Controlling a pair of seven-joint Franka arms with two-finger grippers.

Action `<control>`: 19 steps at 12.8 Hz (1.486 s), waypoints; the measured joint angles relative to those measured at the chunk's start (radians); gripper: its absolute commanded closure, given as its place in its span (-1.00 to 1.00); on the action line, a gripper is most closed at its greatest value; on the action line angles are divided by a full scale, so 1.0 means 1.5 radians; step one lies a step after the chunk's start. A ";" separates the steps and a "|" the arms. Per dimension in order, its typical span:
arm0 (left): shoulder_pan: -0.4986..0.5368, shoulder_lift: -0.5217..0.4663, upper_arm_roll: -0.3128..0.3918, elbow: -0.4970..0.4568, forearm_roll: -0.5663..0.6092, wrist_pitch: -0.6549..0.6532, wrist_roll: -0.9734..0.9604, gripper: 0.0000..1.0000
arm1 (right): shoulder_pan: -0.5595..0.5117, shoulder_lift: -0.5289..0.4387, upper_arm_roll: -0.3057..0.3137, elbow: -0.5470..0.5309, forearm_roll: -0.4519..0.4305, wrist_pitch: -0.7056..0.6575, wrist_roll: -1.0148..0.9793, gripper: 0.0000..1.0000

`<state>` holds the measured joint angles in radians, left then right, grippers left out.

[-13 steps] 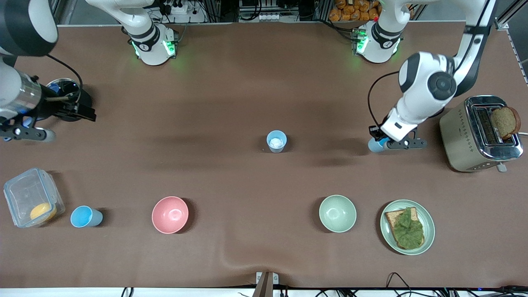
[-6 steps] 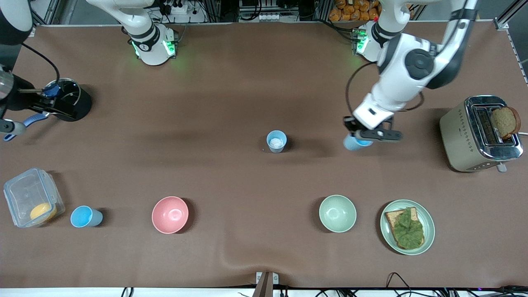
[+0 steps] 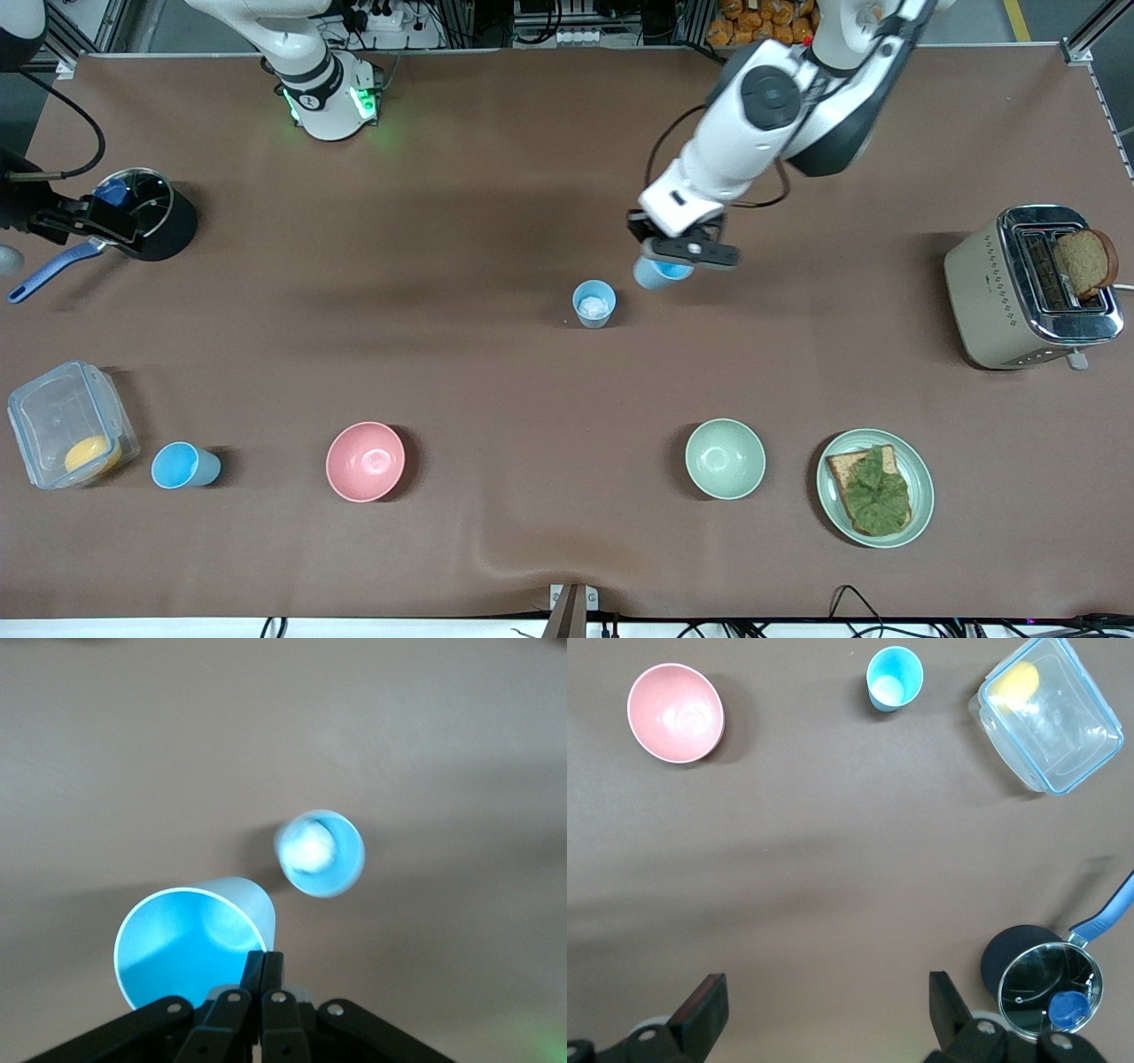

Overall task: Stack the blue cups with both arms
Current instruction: 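Lift the blue cup with the left gripper and carry it over the placed cup, then lower the held cup into the placed cup and open the left gripper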

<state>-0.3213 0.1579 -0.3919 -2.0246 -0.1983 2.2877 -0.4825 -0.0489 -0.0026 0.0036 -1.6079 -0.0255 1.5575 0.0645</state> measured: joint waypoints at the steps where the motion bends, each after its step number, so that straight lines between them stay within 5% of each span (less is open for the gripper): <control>1: -0.018 0.028 0.000 0.015 0.000 0.004 -0.012 1.00 | 0.000 -0.001 0.000 0.002 0.000 0.000 0.000 -1.00; 5: -0.063 0.120 0.002 0.092 0.000 0.009 -0.058 1.00 | 0.000 -0.004 -0.001 0.002 0.000 0.000 0.000 -1.00; 19: -0.070 0.148 0.022 0.113 0.009 0.068 -0.058 1.00 | 0.000 -0.004 -0.003 0.003 0.000 -0.001 0.001 -1.00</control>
<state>-0.4259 0.3797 -0.3589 -1.8550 -0.1852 2.3898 -0.5690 -0.0491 -0.0082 -0.0011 -1.6040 -0.0255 1.5553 0.0653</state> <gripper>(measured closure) 0.987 0.000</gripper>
